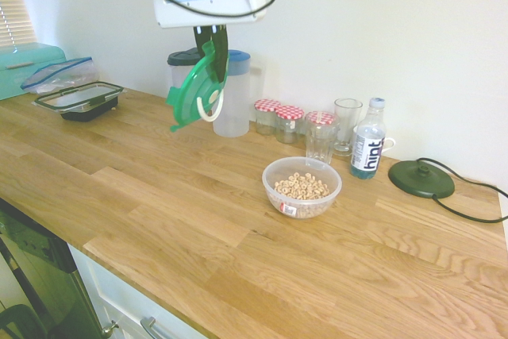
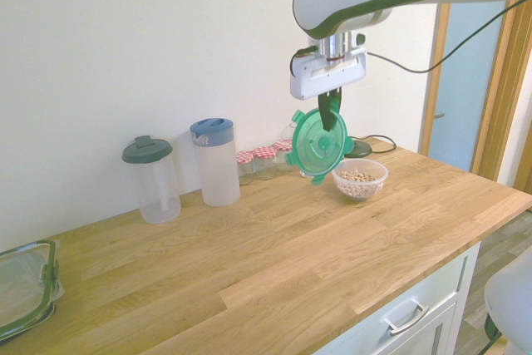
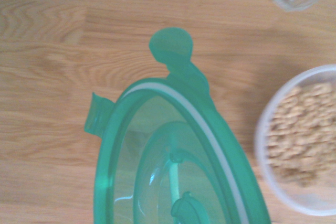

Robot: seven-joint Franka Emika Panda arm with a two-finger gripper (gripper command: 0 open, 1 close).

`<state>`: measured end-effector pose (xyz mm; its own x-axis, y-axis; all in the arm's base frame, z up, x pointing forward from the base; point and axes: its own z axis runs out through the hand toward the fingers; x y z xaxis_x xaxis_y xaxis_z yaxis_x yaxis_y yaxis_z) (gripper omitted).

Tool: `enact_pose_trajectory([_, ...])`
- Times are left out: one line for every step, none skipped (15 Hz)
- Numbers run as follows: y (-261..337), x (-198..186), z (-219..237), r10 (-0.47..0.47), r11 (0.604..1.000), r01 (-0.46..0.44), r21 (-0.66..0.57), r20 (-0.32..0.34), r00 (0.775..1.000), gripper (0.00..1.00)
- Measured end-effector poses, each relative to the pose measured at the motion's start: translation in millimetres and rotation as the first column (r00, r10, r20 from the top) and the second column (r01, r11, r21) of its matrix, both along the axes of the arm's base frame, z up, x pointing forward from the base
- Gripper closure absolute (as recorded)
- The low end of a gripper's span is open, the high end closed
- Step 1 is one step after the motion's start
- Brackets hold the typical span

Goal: Cover the lid of food container

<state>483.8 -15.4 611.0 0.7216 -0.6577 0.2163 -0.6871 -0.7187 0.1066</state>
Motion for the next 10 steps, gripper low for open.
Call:
enact_pose_trajectory([1.6,11.7,4.7,0.008,0.997,-0.008,-0.076,-0.005,1.000,1.00])
enact_pose_trajectory([2.7,23.4,6.5,0.007,0.989,-0.008,-0.151,-0.011,1.000,1.00])
enact_pose_trajectory([3.6,35.3,6.0,0.005,0.974,-0.009,-0.227,-0.017,1.000,1.00])
enact_pose_trajectory([4.0,46.1,2.0,0.004,0.954,-0.013,-0.300,-0.029,1.000,1.00])
enact_pose_trajectory([2.6,56.9,-4.5,0.001,0.929,-0.015,-0.371,-0.038,0.999,1.00])
enact_pose_trajectory([-2.6,66.3,-12.0,-0.007,0.899,-0.013,-0.438,-0.044,0.999,1.00])
enact_pose_trajectory([-10.4,73.8,-20.6,-0.019,0.864,-0.009,-0.503,-0.051,0.998,1.00])
enact_pose_trajectory([-17.5,78.8,-27.5,-0.036,0.827,-0.002,-0.561,-0.057,0.998,1.00])
enact_pose_trajectory([-23.6,82.4,-33.1,-0.055,0.787,0.008,-0.617,-0.057,0.997,1.00])
enact_pose_trajectory([-29.9,85.5,-38.8,-0.069,0.744,0.016,-0.668,-0.054,0.996,1.00])
